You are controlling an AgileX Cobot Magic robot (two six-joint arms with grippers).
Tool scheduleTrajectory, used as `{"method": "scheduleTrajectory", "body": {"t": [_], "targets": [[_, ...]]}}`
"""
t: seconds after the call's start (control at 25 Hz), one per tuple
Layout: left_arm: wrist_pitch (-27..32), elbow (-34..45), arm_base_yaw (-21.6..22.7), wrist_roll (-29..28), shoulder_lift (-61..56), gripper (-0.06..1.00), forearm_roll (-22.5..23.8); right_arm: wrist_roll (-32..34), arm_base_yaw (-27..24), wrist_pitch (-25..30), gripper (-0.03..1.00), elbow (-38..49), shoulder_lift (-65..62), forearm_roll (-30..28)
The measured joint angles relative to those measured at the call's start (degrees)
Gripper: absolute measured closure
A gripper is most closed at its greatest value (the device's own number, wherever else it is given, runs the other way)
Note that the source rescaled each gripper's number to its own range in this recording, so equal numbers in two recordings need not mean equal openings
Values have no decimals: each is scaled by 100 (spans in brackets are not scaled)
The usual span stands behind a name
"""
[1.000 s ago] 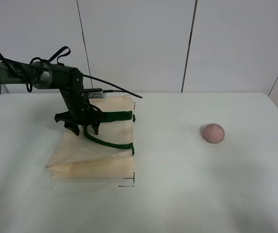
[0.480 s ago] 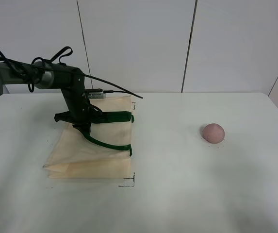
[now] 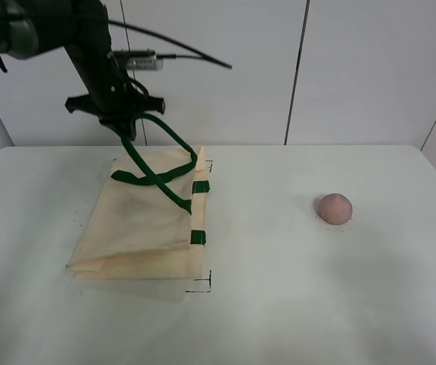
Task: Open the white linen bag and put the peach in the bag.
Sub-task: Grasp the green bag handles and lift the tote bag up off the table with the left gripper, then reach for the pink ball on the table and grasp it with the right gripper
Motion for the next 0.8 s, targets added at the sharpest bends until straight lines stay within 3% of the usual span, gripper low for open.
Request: {"method": "scheduleTrajectory", "body": {"t": [0.16,0.32,0.8], "targets": [[628,-1048,-214,327,-222,94,12,0,0,0,-3,0,0,0],[645,-1727,-423,443,-342,94,13,0,0,0,-3,0,0,0],[645,-1802,-487,662,-557,94,-245,15,0,0,-3,0,15,0]]}}
